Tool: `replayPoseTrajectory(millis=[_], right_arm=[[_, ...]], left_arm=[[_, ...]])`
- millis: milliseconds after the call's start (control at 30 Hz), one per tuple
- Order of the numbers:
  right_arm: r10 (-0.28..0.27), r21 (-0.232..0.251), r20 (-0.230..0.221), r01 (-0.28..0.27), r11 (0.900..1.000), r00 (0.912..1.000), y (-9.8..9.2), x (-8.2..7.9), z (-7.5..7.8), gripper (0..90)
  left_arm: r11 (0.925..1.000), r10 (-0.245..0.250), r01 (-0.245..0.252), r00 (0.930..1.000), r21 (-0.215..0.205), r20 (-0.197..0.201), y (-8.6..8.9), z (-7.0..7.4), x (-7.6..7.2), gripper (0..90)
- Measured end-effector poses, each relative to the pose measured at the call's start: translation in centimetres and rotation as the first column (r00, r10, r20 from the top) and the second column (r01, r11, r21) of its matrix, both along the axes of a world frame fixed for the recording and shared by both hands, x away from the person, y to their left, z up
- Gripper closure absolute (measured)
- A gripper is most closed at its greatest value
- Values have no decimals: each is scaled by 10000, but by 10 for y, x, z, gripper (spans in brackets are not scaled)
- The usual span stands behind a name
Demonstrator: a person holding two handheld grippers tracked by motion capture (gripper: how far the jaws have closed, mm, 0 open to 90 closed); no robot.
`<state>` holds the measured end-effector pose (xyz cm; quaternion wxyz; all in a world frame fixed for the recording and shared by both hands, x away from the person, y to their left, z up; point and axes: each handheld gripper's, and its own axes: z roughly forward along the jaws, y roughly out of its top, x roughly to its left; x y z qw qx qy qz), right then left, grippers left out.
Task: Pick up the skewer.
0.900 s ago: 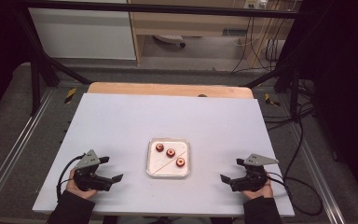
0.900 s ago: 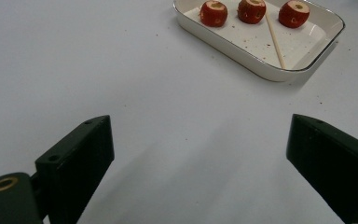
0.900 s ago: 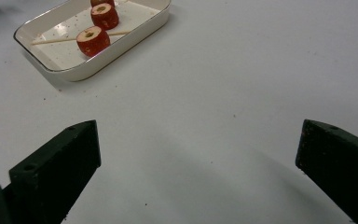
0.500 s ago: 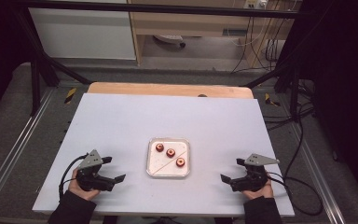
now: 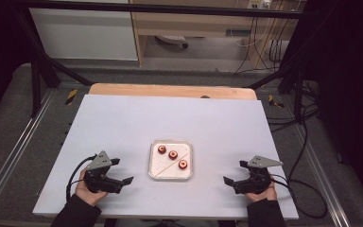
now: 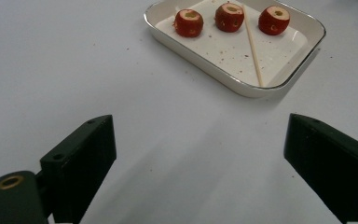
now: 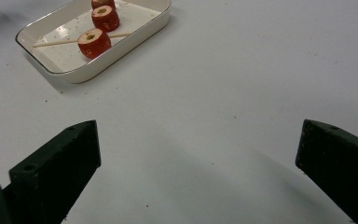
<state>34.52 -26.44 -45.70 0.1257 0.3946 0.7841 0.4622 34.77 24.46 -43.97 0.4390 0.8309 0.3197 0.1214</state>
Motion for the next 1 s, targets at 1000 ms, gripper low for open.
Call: replayPoseTrajectory(millis=[1000], right_arm=[[-37, -71, -18, 37, 10000, 10000, 0, 0, 0, 7]], left_arm=[[9937, -911, 904, 9958, 665, 86, -75, 28, 16, 105]])
